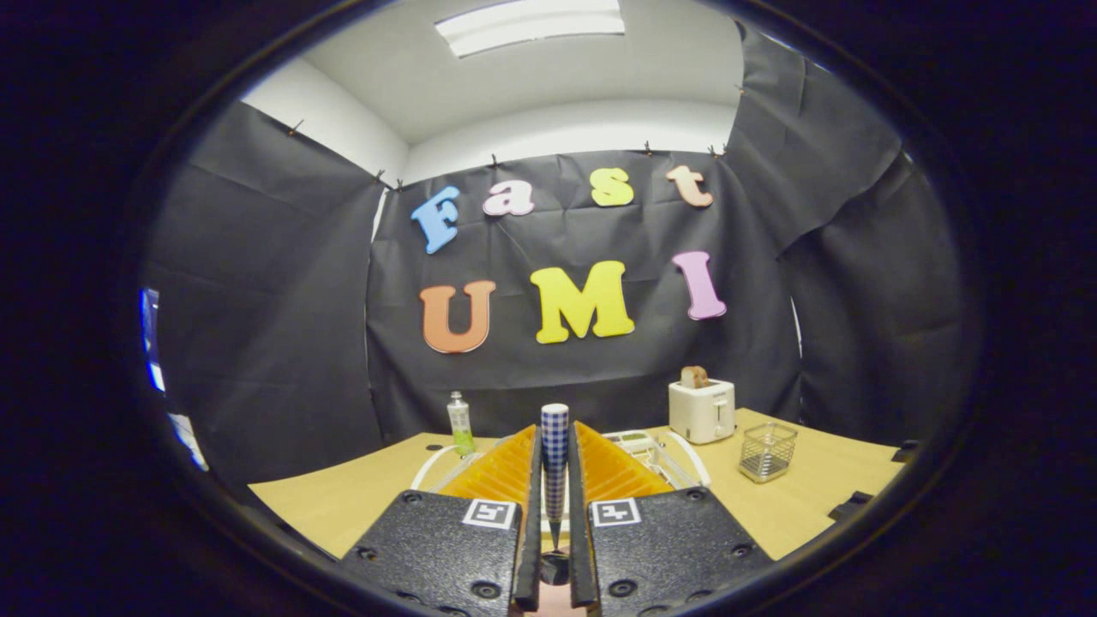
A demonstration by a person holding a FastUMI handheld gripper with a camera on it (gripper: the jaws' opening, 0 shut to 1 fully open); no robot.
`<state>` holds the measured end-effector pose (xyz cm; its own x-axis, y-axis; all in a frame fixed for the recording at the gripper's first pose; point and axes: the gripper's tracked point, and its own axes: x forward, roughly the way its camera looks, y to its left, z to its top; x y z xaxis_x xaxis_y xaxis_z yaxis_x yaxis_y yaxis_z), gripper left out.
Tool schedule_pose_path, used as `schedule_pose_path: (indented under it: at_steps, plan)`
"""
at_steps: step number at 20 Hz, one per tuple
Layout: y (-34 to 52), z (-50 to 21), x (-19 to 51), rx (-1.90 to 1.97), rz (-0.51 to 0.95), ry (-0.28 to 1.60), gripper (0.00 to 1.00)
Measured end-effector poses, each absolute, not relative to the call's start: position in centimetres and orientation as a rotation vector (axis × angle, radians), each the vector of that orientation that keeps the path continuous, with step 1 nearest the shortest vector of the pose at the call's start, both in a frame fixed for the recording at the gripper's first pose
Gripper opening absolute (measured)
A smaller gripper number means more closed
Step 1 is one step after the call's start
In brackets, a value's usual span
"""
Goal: Take the plate from the dish rack, then take the spoon from the basket and place it into the plate.
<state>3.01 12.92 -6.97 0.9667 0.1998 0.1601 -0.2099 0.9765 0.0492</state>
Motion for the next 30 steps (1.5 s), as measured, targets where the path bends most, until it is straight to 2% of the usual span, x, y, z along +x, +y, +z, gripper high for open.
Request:
schedule_pose_path:
  at_steps: [6,11,28,30]
  plan:
    - [11.4,-11.2,5.5,0.043,0.170,-0.080,0.19]
    - [9.5,-10.4,5.8,0.054,0.155,-0.094,0.28]
    - [3.5,-7.9,2.8,-0.017,0.111,0.022,0.99]
    - [3.1,-7.3,2.0,-0.027,0.109,0.015,1.00]
